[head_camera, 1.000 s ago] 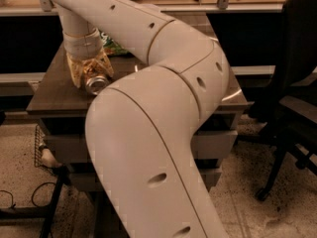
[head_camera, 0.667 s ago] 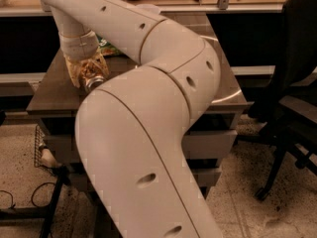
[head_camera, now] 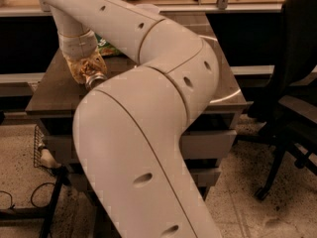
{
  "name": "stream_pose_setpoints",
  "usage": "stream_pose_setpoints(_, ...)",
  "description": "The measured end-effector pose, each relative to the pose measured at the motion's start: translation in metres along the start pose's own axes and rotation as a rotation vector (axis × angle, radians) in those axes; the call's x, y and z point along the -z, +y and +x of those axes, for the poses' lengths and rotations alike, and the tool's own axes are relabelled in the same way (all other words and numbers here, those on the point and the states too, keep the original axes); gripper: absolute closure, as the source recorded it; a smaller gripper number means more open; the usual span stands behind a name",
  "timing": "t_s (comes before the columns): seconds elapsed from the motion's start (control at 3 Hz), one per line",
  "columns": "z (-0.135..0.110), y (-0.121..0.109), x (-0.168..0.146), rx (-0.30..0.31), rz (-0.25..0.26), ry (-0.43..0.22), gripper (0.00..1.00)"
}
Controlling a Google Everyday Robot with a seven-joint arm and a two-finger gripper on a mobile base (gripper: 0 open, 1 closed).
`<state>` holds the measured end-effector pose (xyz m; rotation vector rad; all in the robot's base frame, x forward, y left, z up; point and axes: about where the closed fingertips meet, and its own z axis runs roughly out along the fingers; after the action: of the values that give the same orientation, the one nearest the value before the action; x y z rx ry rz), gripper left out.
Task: Place orange can upright
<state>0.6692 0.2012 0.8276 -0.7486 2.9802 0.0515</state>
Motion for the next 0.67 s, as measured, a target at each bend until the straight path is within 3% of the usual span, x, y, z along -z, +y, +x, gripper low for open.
stream_pose_setpoints(0.33,0.0,0.0,0.001,0.0,0.0,0.0,1.0)
stream_pose_setpoints(0.67,-0.004,-0.004,0.016,0.008,0.007,-0.054,1.0)
